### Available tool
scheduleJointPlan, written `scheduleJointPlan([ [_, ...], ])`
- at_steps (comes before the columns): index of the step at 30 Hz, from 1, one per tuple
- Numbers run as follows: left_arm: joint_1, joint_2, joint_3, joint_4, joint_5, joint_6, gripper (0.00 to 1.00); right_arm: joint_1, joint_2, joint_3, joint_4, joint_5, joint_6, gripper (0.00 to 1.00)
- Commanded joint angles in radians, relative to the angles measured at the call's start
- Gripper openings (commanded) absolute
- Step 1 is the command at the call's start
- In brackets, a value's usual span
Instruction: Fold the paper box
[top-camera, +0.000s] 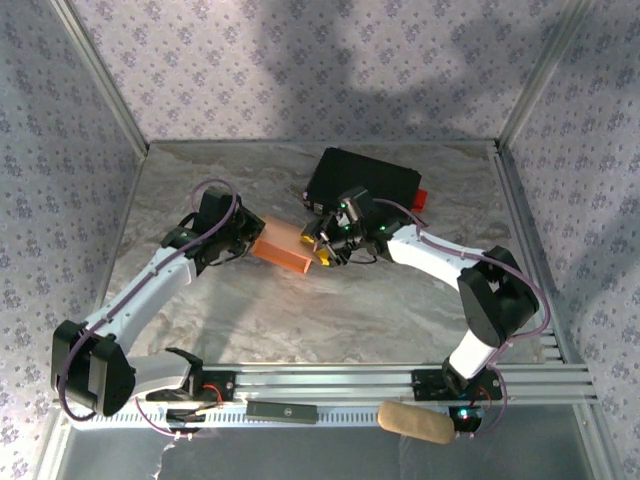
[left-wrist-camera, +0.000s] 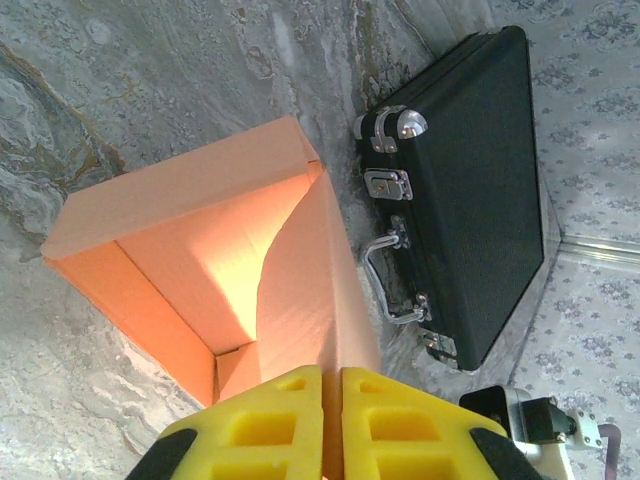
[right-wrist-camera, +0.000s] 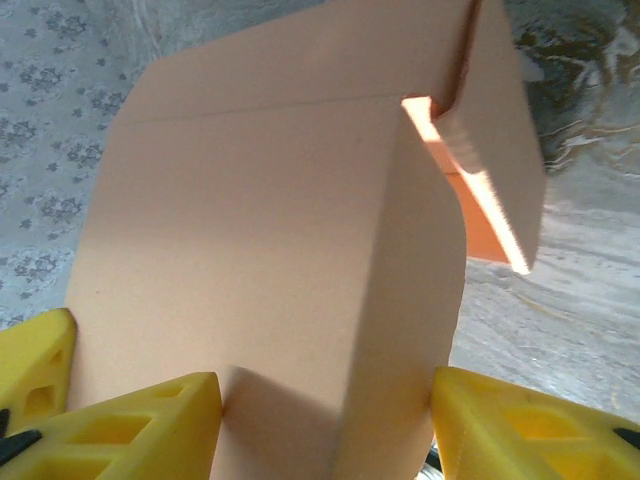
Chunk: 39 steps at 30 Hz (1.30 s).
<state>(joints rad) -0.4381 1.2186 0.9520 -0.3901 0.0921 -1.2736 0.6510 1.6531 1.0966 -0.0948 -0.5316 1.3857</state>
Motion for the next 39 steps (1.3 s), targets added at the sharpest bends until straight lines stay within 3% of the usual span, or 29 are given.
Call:
scheduleJointPlan([
  [1, 0.006, -0.032, -0.008, 0.01, 0.015, -0.005, 0.0, -0.002, 0.019, 0.012, 0.049, -0.001, 0.045, 0.54],
  [8, 0.006, -0.033, -0.04, 0.011, 0.008, 0.028, 0.0, -0.012, 0.06, 0.066, -0.022, 0.017, -0.037, 0.46],
  [15, 0.013, 0.007, -0.171, 0.22, 0.045, 0.066, 0.0, -0.02, 0.142, 0.127, -0.099, 0.031, -0.186, 0.38],
  [19, 0.017, 0.022, -0.203, 0.241, 0.052, 0.07, 0.04, -0.016, 0.149, 0.138, -0.149, 0.061, -0.235, 0.38],
  [26, 0.013, -0.023, -0.238, 0.131, 0.009, 0.09, 0.17, -0.014, 0.152, 0.126, -0.215, 0.11, -0.296, 0.37],
  [39, 0.001, -0.08, -0.301, 0.007, -0.053, 0.176, 0.31, 0.026, 0.144, 0.133, -0.282, 0.207, -0.348, 0.32],
])
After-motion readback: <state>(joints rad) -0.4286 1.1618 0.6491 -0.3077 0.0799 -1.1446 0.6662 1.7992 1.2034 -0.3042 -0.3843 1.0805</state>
